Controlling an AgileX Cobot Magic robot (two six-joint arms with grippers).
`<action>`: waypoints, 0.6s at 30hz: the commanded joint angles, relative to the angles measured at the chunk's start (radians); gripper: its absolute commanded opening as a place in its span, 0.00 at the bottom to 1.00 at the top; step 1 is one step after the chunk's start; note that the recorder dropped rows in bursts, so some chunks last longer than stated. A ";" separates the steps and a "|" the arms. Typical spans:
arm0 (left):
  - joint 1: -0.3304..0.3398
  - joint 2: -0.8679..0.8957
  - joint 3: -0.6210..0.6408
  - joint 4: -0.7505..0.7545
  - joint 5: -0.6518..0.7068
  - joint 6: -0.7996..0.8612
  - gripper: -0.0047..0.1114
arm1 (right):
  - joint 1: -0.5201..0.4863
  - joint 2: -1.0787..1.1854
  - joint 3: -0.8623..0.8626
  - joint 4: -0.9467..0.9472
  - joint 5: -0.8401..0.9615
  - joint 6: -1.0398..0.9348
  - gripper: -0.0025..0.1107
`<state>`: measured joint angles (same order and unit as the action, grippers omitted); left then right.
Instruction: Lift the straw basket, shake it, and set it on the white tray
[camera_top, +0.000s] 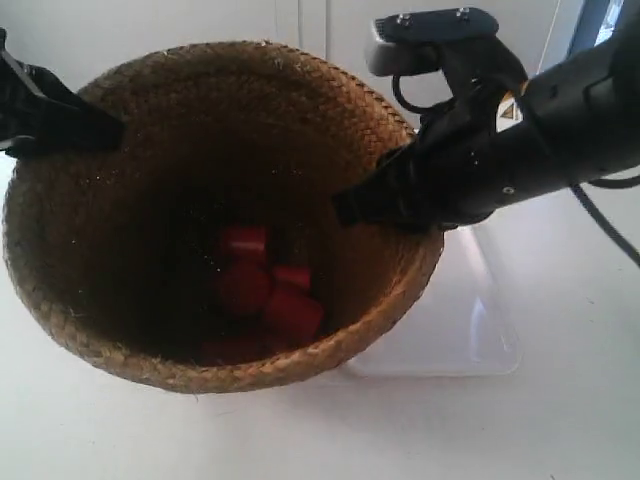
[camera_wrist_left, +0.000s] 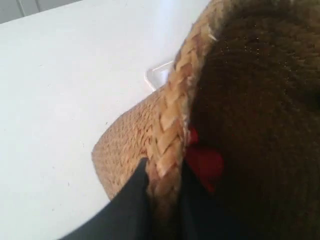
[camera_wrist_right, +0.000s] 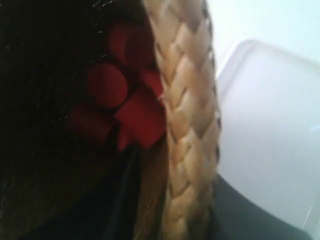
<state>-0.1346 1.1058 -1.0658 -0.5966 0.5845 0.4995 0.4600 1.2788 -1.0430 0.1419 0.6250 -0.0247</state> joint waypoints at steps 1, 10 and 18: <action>-0.006 -0.052 -0.031 -0.039 -0.065 0.002 0.04 | -0.002 -0.064 -0.040 -0.012 -0.049 -0.016 0.02; -0.006 0.000 -0.029 -0.004 -0.029 0.002 0.04 | -0.002 -0.004 -0.038 -0.049 -0.005 0.002 0.02; -0.006 0.012 0.019 -0.002 -0.035 0.002 0.04 | -0.002 0.045 -0.038 -0.051 -0.005 0.004 0.02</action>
<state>-0.1364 1.1250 -1.0609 -0.5856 0.5597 0.4901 0.4600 1.3159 -1.0780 0.1147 0.6271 -0.0177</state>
